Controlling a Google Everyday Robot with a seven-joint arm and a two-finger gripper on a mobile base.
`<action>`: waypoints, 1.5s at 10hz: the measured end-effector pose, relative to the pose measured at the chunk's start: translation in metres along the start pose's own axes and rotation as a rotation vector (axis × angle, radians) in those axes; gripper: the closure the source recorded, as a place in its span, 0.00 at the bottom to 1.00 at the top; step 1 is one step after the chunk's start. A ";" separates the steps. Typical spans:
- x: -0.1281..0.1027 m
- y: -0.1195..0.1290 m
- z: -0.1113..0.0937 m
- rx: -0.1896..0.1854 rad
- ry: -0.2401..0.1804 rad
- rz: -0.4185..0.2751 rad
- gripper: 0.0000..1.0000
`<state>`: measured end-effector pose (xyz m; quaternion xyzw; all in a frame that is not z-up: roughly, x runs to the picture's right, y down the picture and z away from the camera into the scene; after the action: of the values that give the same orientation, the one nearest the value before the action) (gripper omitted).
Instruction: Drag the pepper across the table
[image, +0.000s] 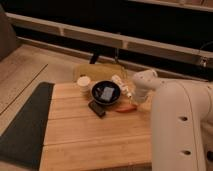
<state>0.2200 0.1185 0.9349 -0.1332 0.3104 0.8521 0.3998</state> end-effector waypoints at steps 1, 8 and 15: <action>-0.009 -0.020 0.000 0.043 -0.019 0.017 1.00; -0.089 -0.133 -0.009 0.191 -0.123 0.263 0.98; -0.094 -0.140 -0.012 0.189 -0.130 0.291 0.82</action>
<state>0.3877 0.1229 0.9115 0.0066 0.3786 0.8748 0.3024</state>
